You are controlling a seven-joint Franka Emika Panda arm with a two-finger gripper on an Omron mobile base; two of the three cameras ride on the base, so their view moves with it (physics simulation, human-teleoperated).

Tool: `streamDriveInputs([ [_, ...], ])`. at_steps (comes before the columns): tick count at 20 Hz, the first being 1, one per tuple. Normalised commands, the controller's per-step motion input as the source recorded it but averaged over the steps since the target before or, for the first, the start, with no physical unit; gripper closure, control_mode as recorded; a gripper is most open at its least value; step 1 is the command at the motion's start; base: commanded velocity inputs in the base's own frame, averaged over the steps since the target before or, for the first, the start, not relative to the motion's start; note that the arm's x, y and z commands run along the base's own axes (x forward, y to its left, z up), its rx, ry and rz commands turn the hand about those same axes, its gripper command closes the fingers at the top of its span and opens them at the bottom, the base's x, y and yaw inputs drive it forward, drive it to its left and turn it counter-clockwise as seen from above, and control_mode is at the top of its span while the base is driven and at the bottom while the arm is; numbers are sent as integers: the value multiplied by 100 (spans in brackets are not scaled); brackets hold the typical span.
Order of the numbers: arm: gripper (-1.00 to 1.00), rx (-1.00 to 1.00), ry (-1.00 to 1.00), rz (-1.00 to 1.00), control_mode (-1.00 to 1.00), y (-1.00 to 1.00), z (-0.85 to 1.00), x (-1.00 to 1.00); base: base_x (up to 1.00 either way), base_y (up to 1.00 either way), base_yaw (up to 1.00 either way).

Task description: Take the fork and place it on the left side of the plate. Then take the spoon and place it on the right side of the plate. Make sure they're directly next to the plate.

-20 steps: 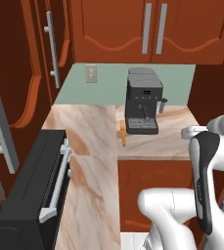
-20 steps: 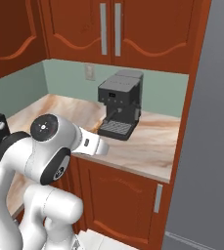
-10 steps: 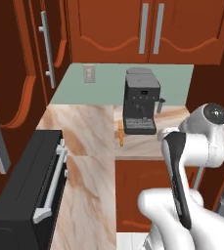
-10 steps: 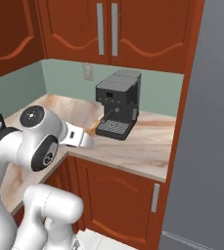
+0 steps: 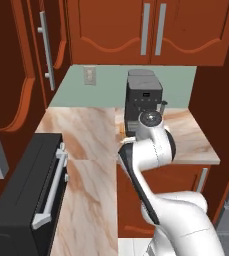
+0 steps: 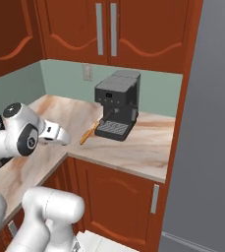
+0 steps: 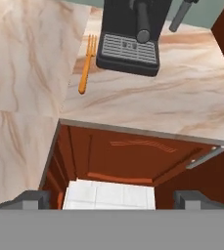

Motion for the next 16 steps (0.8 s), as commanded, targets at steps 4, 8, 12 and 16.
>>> streamDriveInputs([
  [4, -100, 0, 12, -1, -100, 40, -16, 74, 0, 0, 0],
  [8, -100, 0, 11, 0, -100, 27, -25, 92, 0, 0, 0],
  [12, -100, 0, 4, 0, -100, 8, -27, 84, 0, 0, 0],
  [16, -100, 1, 3, 0, -100, 1, -28, 82, 0, 0, 0],
])
